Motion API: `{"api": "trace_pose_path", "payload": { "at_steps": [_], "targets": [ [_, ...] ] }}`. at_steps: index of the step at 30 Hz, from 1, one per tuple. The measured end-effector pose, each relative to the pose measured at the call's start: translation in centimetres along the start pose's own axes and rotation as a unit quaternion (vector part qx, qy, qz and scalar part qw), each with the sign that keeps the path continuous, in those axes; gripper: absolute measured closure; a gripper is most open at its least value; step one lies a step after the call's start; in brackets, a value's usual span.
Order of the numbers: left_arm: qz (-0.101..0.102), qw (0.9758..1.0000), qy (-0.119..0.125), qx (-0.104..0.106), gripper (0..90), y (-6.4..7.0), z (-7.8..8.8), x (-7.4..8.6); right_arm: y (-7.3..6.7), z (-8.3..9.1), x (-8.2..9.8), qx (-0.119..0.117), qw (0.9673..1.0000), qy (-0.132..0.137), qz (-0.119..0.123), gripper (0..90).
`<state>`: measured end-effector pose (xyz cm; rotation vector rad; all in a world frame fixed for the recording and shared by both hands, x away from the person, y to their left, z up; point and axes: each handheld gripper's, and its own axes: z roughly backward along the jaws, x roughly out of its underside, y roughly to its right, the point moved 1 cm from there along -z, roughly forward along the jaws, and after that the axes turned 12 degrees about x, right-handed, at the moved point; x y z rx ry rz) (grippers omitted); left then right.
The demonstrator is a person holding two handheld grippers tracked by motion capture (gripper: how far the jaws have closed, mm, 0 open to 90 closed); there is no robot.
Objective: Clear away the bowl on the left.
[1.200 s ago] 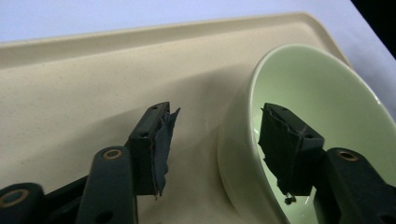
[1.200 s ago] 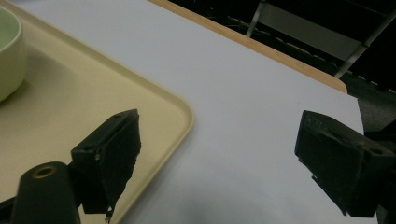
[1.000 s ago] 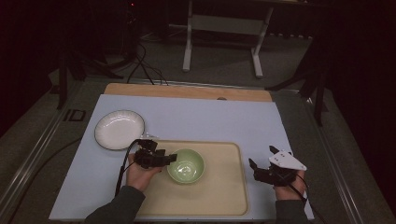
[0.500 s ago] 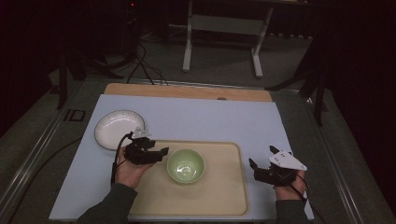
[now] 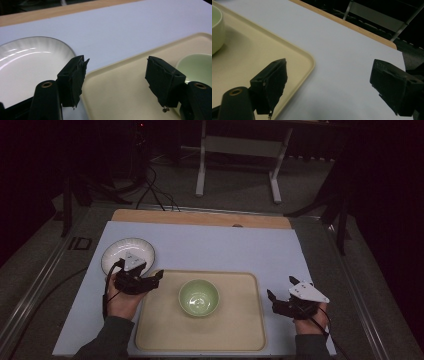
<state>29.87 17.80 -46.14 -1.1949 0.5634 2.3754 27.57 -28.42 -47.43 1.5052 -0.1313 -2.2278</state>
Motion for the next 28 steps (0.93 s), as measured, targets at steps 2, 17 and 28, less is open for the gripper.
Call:
{"api": "trace_pose_path", "payload": {
  "at_steps": [2,17,28],
  "targets": [
    [-0.005,0.9999,0.001,-0.016,32.3,-0.3,0.5,0.2,0.0,0.0,0.0,0.0,1.0,0.0,0.0,13.8],
    [0.04,0.9957,0.05,-0.067,32.0,-3.2,3.5,2.4,0.3,-0.1,0.1,0.0,0.9999,0.0,-0.014,13.8],
    [0.074,0.9893,0.073,-0.102,31.9,-4.9,5.9,4.1,0.4,-0.2,0.3,0.0,0.9998,-0.002,-0.02,13.9]
  ]
}}
